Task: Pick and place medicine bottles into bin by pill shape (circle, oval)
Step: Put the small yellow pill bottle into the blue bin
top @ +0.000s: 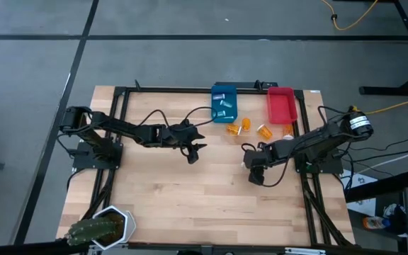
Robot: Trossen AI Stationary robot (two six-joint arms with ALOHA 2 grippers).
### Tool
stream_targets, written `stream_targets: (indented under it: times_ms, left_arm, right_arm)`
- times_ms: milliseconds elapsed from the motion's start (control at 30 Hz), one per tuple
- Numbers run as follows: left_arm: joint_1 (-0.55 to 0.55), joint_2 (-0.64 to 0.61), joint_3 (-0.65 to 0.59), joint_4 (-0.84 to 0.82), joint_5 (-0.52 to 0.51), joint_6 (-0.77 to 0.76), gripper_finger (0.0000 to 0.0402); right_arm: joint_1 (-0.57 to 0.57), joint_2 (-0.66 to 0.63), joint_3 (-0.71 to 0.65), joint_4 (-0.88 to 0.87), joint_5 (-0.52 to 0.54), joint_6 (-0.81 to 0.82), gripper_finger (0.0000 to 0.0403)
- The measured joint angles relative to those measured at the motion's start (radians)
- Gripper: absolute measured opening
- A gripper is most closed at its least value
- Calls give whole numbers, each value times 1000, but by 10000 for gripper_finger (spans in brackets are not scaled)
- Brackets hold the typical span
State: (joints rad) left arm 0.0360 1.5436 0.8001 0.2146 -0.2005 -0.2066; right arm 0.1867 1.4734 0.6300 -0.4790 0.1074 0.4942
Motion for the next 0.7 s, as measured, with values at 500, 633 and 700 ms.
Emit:
stream_targets:
  times_ms: [500,633,700]
  left_arm:
    - [0,0,0,4,0,0,163]
    - [0,0,0,4,0,0,163]
    - [0,0,0,4,0,0,163]
  right_arm:
    - [-32,5,116,-34,335,-80,96]
    - [-74,4,148,-32,453,-152,95]
    - [-104,4,158,-23,487,-192,95]
